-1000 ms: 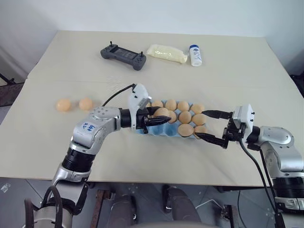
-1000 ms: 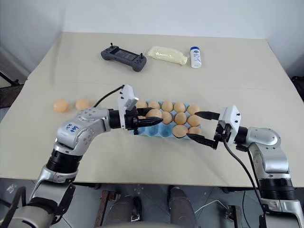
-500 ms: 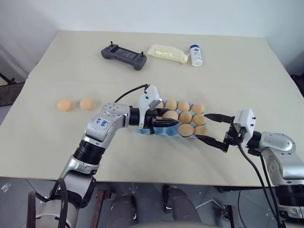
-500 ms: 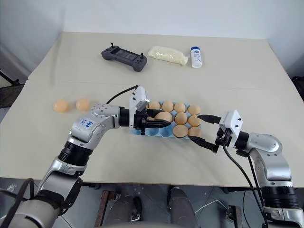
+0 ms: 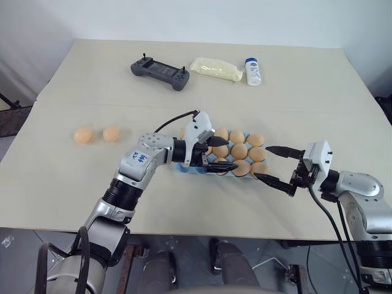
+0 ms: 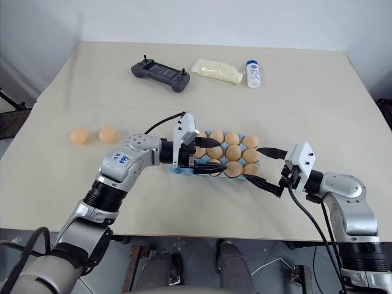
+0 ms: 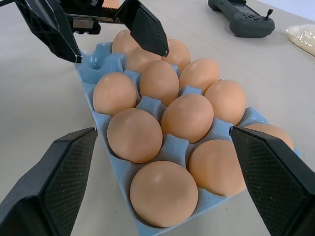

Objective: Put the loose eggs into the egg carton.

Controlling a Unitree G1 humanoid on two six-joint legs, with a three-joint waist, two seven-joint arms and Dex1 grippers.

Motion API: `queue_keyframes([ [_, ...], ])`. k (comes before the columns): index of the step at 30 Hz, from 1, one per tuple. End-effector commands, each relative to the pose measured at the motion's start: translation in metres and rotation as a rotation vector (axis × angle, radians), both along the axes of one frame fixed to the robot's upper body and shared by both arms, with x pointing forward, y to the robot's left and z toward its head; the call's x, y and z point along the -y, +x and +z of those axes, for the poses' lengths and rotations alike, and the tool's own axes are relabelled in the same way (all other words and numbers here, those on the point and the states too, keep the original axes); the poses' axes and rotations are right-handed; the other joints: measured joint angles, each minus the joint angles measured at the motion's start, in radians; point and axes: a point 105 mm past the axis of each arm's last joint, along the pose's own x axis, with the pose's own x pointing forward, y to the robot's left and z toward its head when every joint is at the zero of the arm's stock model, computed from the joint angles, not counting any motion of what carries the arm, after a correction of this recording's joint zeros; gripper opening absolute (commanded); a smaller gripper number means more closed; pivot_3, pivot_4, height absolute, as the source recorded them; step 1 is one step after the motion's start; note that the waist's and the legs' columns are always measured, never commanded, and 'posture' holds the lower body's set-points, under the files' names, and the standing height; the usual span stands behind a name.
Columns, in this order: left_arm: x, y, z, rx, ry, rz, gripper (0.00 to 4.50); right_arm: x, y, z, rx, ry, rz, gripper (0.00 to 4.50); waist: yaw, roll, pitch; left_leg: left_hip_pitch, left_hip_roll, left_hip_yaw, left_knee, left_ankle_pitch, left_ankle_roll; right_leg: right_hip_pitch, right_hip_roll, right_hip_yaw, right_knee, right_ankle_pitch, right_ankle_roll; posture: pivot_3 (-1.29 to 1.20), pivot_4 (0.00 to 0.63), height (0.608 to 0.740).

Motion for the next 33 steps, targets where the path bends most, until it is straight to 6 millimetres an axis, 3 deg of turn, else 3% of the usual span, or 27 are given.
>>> queue_keyframes([
  [1, -0.014, 0.007, 0.021, 0.093, -0.038, 0.076, 4.47, 0.001, -0.001, 0.013, 0.048, -0.004, 0.008, 4.50, -0.001, 0.000, 0.000, 0.000, 0.000, 0.000, 0.000, 0.000, 0.000, 0.000, 0.000, 0.000, 0.000, 0.000, 0.000, 0.00, 0.150, 0.740],
  [6, -0.056, 0.015, 0.036, 0.141, -0.068, 0.264, 4.47, -0.001, 0.002, 0.015, 0.046, -0.002, 0.031, 4.50, -0.003, 0.000, 0.000, 0.001, 0.001, 0.000, 0.000, 0.000, 0.000, 0.000, 0.000, 0.000, 0.001, 0.000, 0.000, 0.00, 0.150, 0.740],
  [11, -0.111, 0.018, 0.042, 0.181, -0.071, 0.524, 4.47, -0.003, 0.009, 0.018, 0.043, -0.015, 0.066, 4.50, -0.001, 0.000, 0.000, 0.001, 0.001, 0.000, 0.000, 0.000, 0.000, 0.000, 0.000, 0.000, 0.003, 0.000, 0.000, 0.00, 0.150, 0.740],
  [15, -0.167, 0.016, 0.042, 0.226, -0.084, 0.792, 4.47, -0.009, 0.018, 0.019, 0.038, -0.020, 0.107, 4.50, -0.001, 0.000, 0.000, 0.001, 0.001, 0.000, 0.000, 0.000, 0.000, 0.000, -0.001, 0.000, 0.003, 0.000, 0.000, 0.00, 0.150, 0.740],
  [19, -0.225, 0.004, 0.034, 0.223, -0.077, 1.054, 4.47, -0.014, 0.025, 0.018, 0.031, -0.021, 0.145, 4.50, -0.003, 0.000, 0.000, 0.001, 0.001, 0.001, 0.000, 0.000, 0.000, 0.000, -0.002, 0.000, 0.003, 0.000, 0.000, 0.00, 0.150, 0.740],
  [22, -0.264, -0.022, 0.022, 0.195, -0.059, 1.219, 4.47, -0.017, 0.029, 0.017, 0.024, -0.022, 0.167, 4.50, -0.006, 0.000, 0.000, 0.001, 0.002, 0.001, 0.000, 0.000, -0.001, 0.000, -0.002, -0.001, 0.003, 0.000, 0.000, 0.00, 0.150, 0.740],
  [28, -0.296, -0.068, 0.001, 0.124, -0.039, 1.396, 4.47, -0.021, 0.034, 0.014, 0.017, -0.024, 0.201, 4.50, 0.000, 0.000, 0.000, 0.001, 0.006, 0.000, 0.000, -0.001, -0.002, 0.000, -0.003, -0.002, 0.003, -0.001, -0.002, 0.00, 0.150, 0.740],
  [33, -0.298, -0.100, -0.013, 0.055, -0.012, 1.448, 4.47, -0.024, 0.036, 0.013, 0.014, -0.028, 0.221, 4.50, -0.004, 0.000, 0.000, 0.001, 0.006, 0.001, 0.000, -0.004, -0.006, 0.000, -0.006, -0.001, 0.001, -0.002, -0.004, 0.00, 0.150, 0.740],
])
